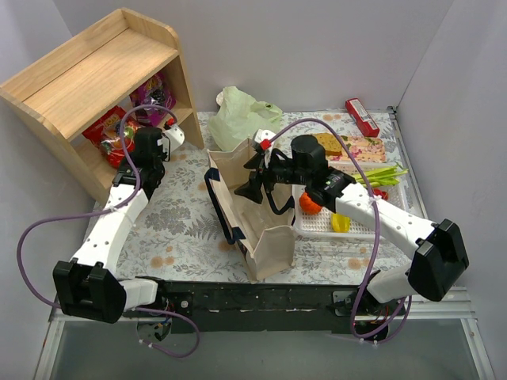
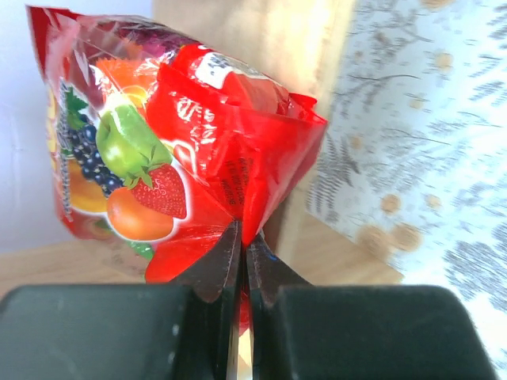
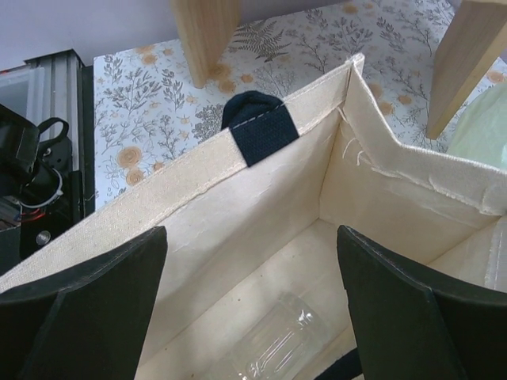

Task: Untie the knot of the grocery bags and take out the mixed food
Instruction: Adjust the fake candies on the shelf.

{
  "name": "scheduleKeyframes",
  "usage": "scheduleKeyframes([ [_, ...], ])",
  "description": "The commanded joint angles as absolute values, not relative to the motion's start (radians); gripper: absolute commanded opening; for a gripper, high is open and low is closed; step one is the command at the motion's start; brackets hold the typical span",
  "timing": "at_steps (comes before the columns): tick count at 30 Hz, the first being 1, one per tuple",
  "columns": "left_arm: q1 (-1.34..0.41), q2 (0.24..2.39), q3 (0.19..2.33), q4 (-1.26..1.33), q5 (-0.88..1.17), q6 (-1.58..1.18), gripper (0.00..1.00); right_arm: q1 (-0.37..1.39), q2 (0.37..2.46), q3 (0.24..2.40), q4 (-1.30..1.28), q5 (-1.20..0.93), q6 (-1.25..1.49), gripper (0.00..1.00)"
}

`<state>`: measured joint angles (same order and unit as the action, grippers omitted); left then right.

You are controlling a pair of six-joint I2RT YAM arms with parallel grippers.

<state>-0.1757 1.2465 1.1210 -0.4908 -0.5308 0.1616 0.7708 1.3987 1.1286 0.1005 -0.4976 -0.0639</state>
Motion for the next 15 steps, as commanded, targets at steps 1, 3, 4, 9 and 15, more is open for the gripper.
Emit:
scheduleKeyframes([
  [1,-0.207,1.226,1.075,-0.751,-0.42,0.02,0.0,0.761,1.465,1.265,0.21,-0.499,-0.031,0.94],
  [3,-0.209,1.216,1.078,-0.779,-0.408,0.006,0.0,0.753,1.538,1.337,0.235,-0.508,-0.008,0.93],
  [4,-0.212,1.212,1.078,-0.804,-0.4,0.006,0.0,0.752,1.563,1.415,0.244,-0.512,0.033,0.93],
  [9,-0.218,1.187,1.086,-0.796,-0.416,-0.032,0.37,0.752,1.698,1.58,0.297,-0.532,0.103,0.93],
  [15,-0.218,1.108,1.166,-0.816,-0.322,-0.063,0.6,0.749,1.759,1.637,0.339,-0.546,0.144,0.93],
])
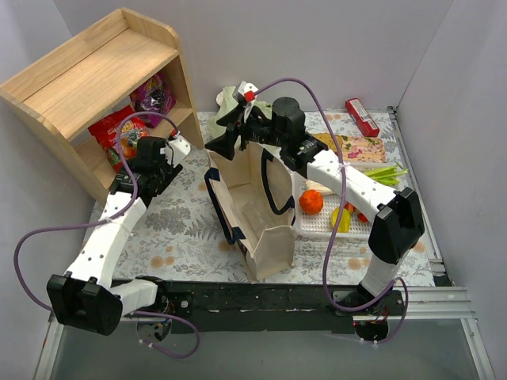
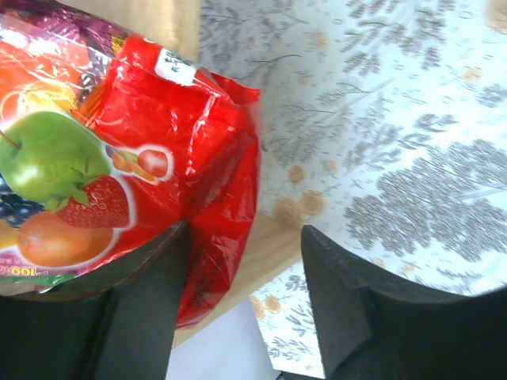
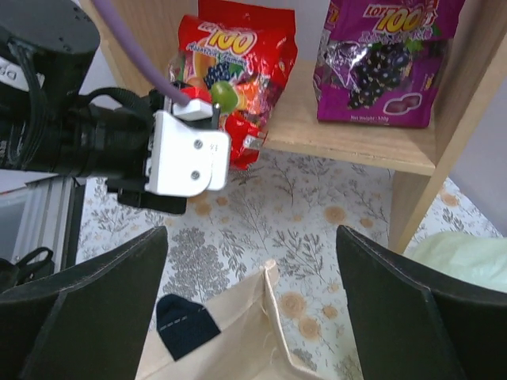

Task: Untie the knot of the grocery bags and take out the mixed food
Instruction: Adjust the fake candies on the shelf.

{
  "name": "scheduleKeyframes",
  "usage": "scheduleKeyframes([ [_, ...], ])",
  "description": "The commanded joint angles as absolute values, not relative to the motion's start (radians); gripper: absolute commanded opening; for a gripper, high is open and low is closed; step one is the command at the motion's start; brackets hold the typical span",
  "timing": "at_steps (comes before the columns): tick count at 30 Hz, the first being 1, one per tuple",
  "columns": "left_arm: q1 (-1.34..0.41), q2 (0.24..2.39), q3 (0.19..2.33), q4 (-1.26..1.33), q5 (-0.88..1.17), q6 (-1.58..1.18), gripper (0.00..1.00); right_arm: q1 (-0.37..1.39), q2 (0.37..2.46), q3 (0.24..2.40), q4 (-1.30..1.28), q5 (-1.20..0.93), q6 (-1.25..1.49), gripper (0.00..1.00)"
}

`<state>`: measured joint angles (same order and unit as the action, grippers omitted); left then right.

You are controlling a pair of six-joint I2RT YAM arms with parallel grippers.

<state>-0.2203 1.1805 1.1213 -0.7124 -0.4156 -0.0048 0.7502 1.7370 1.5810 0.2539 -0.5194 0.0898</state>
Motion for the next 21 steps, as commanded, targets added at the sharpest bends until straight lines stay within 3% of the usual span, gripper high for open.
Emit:
scheduleKeyframes([
  [1,-0.219,1.085,1.175,-0.818,-0.312,-0.061,0.62,0.749,1.761,1.634,0.356,-0.548,0.153,0.93],
  [6,-0.218,1.037,1.223,-0.746,-0.313,-0.028,0.73,0.749,1.747,1.594,0.393,-0.54,0.179,0.92],
  [10,-0.218,1.075,1.221,-0.704,-0.356,-0.005,0.72,0.746,1.73,1.563,0.391,-0.548,0.175,0.92],
  [17,-0.219,1.183,1.37,-0.754,-0.236,0.087,0.69,0.729,1.691,1.505,0.405,-0.548,0.173,0.92],
  [21,-0.221,1.209,1.306,-0.718,-0.258,0.219,0.7,0.718,1.654,1.467,0.405,-0.546,0.164,0.92],
])
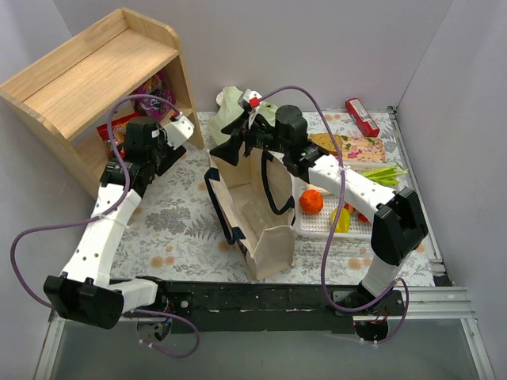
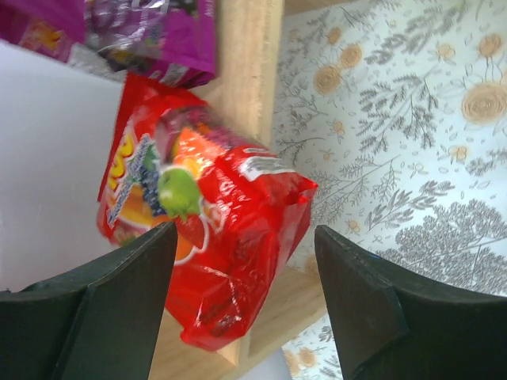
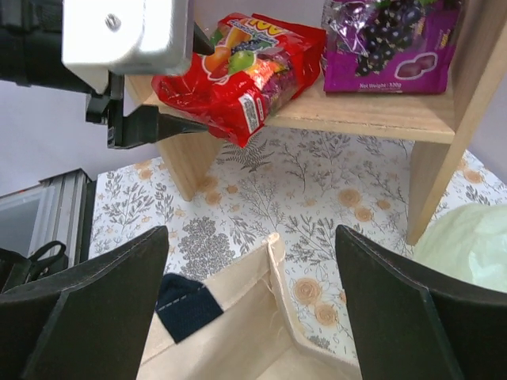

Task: Untie the knot of the grocery bags and take out the mixed food
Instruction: Adjust the fake candies on the shelf.

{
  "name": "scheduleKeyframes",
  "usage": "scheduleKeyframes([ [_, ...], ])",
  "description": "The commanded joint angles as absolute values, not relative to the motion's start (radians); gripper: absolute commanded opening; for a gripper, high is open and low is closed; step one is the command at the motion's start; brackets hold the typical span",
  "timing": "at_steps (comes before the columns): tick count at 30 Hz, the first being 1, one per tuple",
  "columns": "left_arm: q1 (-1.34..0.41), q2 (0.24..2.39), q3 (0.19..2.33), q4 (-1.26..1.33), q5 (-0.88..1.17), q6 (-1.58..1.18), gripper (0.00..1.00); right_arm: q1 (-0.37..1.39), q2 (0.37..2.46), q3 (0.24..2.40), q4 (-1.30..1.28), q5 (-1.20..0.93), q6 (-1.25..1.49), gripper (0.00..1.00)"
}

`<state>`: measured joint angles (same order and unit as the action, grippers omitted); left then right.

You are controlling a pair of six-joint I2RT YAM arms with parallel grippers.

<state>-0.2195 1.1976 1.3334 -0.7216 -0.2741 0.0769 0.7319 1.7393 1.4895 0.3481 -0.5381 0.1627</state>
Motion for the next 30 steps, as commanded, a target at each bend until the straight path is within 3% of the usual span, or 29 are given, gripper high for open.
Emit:
scheduleKeyframes([
  [1,-0.219,1.225,1.299,-0.715,-0.268,0.244,0.7,0.715,1.648,1.462,0.399,-0.546,0.161,0.92],
  [10,-0.221,1.33,1.404,-0.882,-0.38,0.218,0.69,0.69,1.588,1.401,0.387,-0.522,0.132,0.93],
  [13,-0.216,1.331,1.344,-0.841,-0.437,0.233,0.54,0.689,1.574,1.378,0.387,-0.522,0.132,0.93],
  [18,-0.196,1.385,1.354,-0.766,-0.518,0.212,0.13,0.686,1.569,1.368,0.385,-0.525,0.133,0.93],
  [21,-0.166,1.428,1.417,-0.744,-0.554,0.166,0.0,0.687,1.568,1.367,0.385,-0.525,0.137,0.93],
  [30,-0.147,1.5,1.513,-0.74,-0.666,0.081,0.0,0.687,1.554,1.353,0.362,-0.535,0.133,0.93],
])
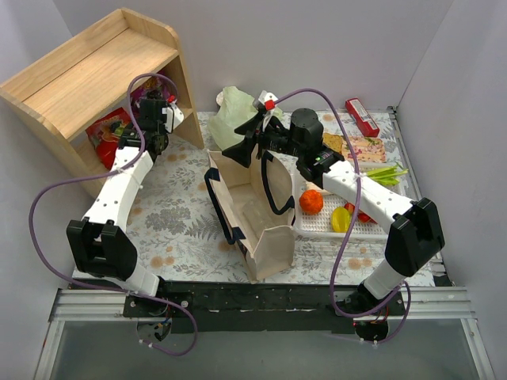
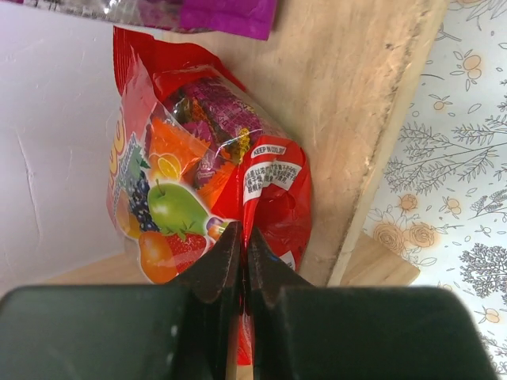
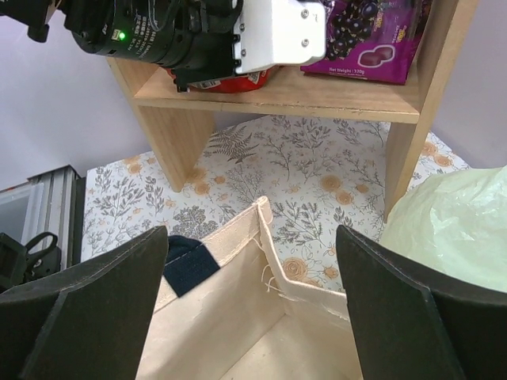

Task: Untie the knot of the grocery bags and take out the mixed food
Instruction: Adjust the fake candies on the shelf.

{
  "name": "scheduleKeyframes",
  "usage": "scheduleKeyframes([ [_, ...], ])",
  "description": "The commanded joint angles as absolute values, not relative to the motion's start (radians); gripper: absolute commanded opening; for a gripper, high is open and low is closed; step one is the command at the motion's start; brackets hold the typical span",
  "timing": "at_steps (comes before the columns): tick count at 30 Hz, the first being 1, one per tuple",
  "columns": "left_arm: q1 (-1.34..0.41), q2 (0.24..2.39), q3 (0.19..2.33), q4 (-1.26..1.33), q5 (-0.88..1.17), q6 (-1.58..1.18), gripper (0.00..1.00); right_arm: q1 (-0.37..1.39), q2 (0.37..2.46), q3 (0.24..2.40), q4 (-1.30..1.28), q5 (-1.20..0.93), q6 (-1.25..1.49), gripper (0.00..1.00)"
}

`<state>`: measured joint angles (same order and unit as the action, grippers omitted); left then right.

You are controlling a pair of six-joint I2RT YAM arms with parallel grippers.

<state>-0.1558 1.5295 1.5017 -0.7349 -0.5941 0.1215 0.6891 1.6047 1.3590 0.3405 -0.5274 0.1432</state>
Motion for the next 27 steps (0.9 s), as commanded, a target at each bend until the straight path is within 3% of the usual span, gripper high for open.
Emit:
scheduleKeyframes([
  [1,-0.144,1.491,1.502,-0.73,-0.673,0.089,0.0,0.687,1.552,1.35,0.362,-0.535,0.133,0.93],
  [20,-0.103,1.448,1.454,-0.83,-0.621,0.048,0.0,0.687,1.531,1.301,0.36,-0.531,0.123,0.93],
  [22,-0.133,1.444,1.45,-0.833,-0.604,0.051,0.34,0.686,1.529,1.299,0.36,-0.531,0.121,0.93],
  [23,-0.147,1.443,1.465,-0.842,-0.585,0.049,0.45,0.687,1.528,1.298,0.36,-0.531,0.118,0.93],
  [25,-0.178,1.443,1.514,-0.85,-0.554,0.008,0.59,0.687,1.523,1.301,0.359,-0.531,0.114,0.93],
  [27,-0.187,1.456,1.592,-0.85,-0.526,-0.032,0.64,0.687,1.522,1.301,0.351,-0.529,0.104,0.93],
])
